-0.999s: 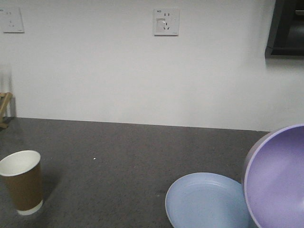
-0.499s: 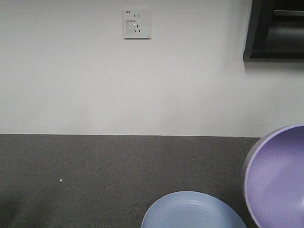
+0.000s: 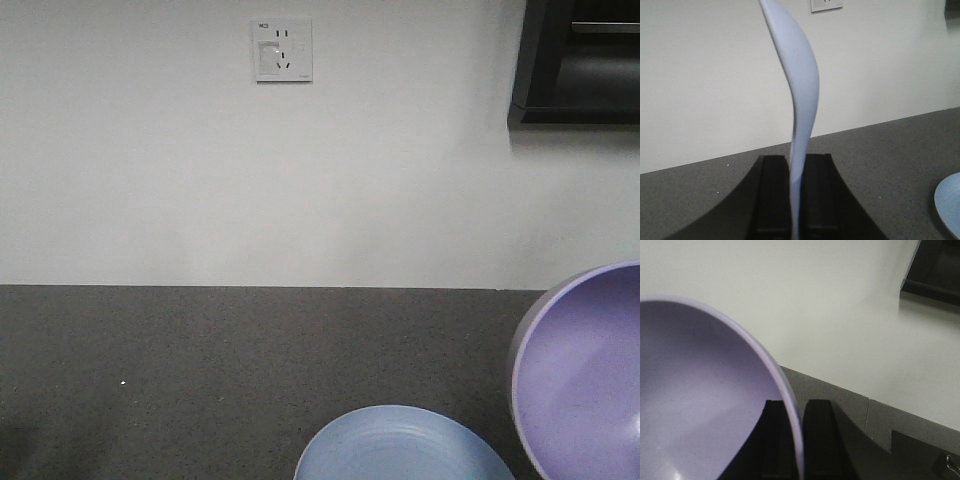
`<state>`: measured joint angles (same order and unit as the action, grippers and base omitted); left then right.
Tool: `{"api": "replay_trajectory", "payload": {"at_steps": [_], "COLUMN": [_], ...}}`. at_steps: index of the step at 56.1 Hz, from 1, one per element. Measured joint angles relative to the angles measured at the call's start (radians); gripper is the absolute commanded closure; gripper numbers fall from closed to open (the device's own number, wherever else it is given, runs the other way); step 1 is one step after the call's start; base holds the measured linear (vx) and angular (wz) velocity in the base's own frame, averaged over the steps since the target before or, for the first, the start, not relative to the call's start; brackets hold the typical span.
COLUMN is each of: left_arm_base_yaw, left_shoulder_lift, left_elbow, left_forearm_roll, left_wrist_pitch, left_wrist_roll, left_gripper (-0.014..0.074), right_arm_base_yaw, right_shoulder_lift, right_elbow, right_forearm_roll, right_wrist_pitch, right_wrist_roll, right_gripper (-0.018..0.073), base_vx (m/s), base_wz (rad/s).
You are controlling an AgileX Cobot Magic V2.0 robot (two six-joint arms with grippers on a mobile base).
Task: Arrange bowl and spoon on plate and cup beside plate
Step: 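Drive the base to the counter with the cup and blue plate, then lower the lavender bowl onto the blue plate and open the right gripper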
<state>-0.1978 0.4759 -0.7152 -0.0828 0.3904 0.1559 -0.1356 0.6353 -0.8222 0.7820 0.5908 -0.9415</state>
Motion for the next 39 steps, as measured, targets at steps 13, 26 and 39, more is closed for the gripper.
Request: {"api": "replay_trajectory", "payload": {"at_steps": [13,26,39], "left_arm_base_yaw": [0.000,0.000,0.000], "left_shoulder_lift": [0.000,0.000,0.000], "left_elbow": [0.000,0.000,0.000], "left_forearm_roll": [0.000,0.000,0.000], "left_wrist_pitch": [0.000,-0.012,-0.018], "left_wrist_roll": [0.000,0.000,0.000], "left_gripper": [0.0603,0.0603,0.0603], "right_arm_base_yaw": [0.000,0.000,0.025], "right_shoulder_lift": [0.031,0.139,0.471], "right_elbow": [0.000,-0.003,-0.141], "right_forearm_roll": [0.010,0.070,-0.058], "right_wrist_pitch": [0.001,0.013,0.169], "right_wrist_roll": [0.000,0.108,0.321], "right_gripper": [0.0568,0.0568,0.0568], "base_vx": [0.00,0.00,0.00], "base_wz": [0.00,0.00,0.00]}}
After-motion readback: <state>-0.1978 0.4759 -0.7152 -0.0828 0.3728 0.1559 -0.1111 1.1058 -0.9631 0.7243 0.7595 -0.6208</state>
